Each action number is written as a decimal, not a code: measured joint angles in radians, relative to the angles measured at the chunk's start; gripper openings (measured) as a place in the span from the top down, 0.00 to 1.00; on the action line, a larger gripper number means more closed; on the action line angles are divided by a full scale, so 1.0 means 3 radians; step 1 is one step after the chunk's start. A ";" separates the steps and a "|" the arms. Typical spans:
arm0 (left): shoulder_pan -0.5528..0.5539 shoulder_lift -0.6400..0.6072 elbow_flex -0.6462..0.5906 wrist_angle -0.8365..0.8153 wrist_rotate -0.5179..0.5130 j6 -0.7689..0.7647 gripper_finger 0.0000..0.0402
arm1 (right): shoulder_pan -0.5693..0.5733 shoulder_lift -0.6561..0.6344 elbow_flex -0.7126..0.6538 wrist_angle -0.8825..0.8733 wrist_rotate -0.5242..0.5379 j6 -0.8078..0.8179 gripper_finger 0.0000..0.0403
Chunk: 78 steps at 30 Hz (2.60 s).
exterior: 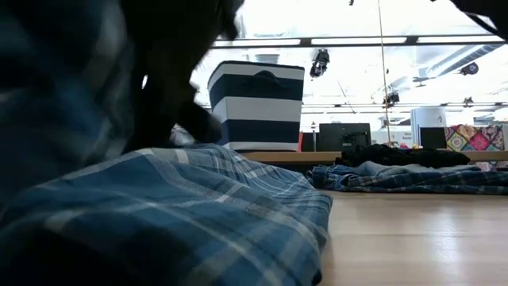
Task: Fold Laundry from Bin
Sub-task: Fold the blue patterned long sleeve
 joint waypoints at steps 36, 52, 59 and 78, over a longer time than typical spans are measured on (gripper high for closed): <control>0.0473 0.0010 -0.1035 0.2382 0.0013 0.2350 0.60 | 0.0004 -0.0015 0.0039 -0.0056 -0.0147 0.0094 0.67; 0.0460 0.0020 -0.1039 0.1930 0.0353 0.2437 0.77 | 0.0015 -0.0015 0.0039 -0.0258 -0.0177 0.0027 0.66; 0.0404 -0.0245 -0.1018 0.1870 0.0292 0.2038 0.97 | 0.0017 -0.0006 0.0039 -0.0040 -0.0217 -0.0118 0.62; 0.0229 -0.0476 -0.0756 0.2084 0.0526 0.2284 0.81 | 0.0018 -0.0107 0.0215 0.0184 -0.0219 -0.0355 0.39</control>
